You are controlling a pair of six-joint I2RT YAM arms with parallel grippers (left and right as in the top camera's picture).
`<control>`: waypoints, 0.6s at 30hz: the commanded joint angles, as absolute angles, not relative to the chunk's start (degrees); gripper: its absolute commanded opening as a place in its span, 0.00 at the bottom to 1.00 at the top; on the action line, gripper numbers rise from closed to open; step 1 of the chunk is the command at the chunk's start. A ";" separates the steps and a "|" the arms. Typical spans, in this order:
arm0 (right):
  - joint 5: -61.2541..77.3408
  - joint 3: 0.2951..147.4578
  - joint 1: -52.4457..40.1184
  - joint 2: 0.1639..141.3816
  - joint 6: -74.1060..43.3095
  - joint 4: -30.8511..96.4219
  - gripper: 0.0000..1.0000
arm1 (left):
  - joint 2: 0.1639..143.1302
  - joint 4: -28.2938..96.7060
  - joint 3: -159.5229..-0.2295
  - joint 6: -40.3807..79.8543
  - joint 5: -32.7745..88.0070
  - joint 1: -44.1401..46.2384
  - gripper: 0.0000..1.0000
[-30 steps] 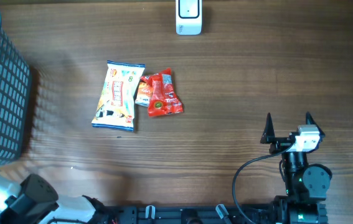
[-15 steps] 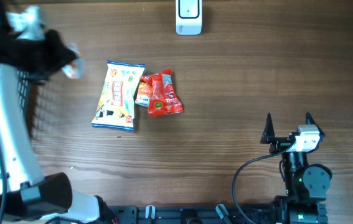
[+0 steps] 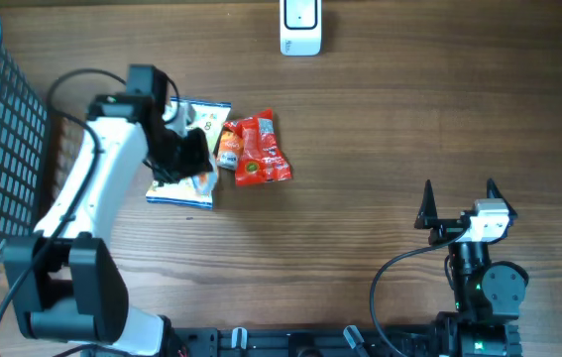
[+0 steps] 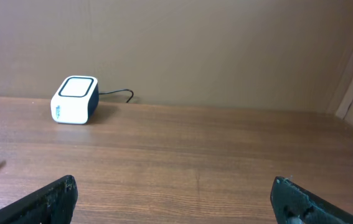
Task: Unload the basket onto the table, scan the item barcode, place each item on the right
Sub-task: 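Lift the orange tissue box out and place it below the red bag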
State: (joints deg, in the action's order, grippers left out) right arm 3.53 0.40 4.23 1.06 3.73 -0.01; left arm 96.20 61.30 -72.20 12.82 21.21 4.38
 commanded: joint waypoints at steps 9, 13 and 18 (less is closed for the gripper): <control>2.98 0.30 4.51 0.82 2.90 -0.10 1.00 | 95.61 60.14 -69.91 14.20 21.21 7.11 0.60; 2.98 0.30 4.51 0.82 2.90 -0.10 1.00 | 95.55 63.02 -74.35 14.17 21.19 6.37 0.94; 2.98 0.30 4.51 0.82 2.90 -0.10 1.00 | 95.33 69.97 -84.51 14.15 21.15 4.51 1.00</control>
